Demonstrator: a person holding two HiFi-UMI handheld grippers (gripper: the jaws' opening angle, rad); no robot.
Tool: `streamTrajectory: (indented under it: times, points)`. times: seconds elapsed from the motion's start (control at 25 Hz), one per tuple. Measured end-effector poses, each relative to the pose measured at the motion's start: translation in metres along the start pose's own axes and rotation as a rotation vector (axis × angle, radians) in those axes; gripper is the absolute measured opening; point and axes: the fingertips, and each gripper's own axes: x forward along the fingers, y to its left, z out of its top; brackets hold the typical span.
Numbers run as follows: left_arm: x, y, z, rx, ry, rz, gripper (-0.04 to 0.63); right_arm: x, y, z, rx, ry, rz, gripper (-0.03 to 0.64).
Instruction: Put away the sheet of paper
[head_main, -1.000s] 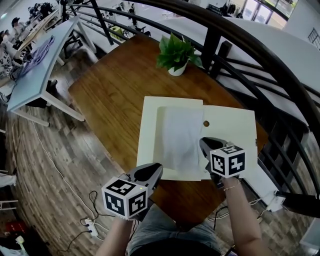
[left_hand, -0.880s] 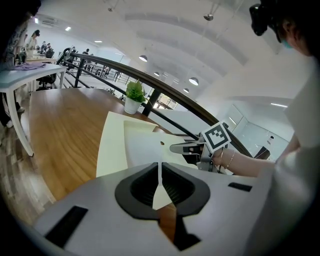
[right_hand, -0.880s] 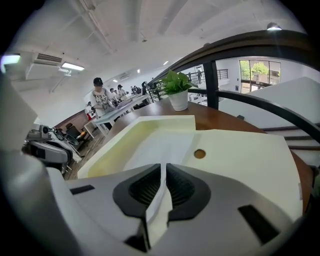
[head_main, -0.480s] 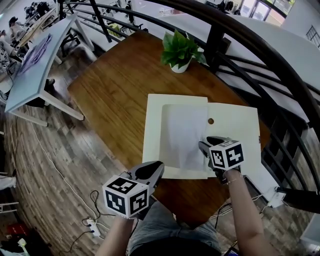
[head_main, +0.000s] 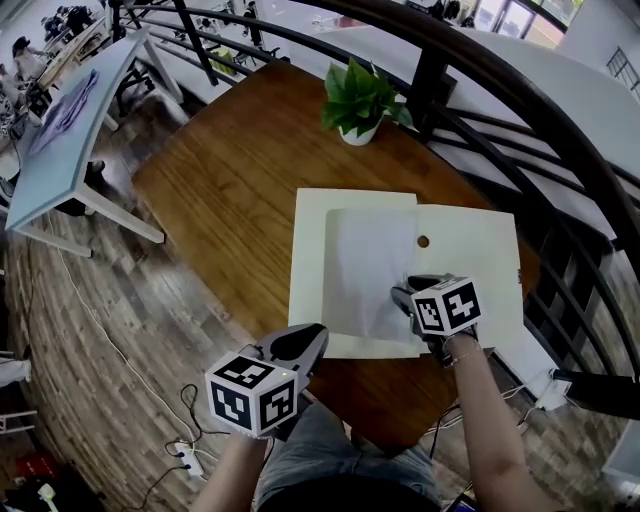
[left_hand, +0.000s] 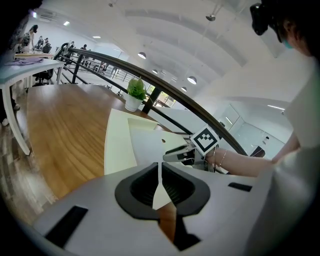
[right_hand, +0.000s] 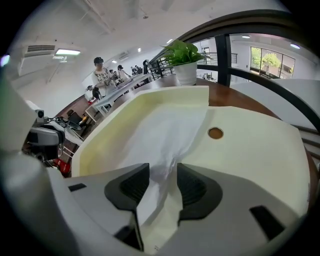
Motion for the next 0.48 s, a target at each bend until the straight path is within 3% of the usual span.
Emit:
streamTrajectory:
  times: [0.48]
  points:
    - [-0.006,0.007,0.005,0.033,0.014,-0.031,0.034,0.001,0.02,0.018,0.005,-0.057,0.002,0.175]
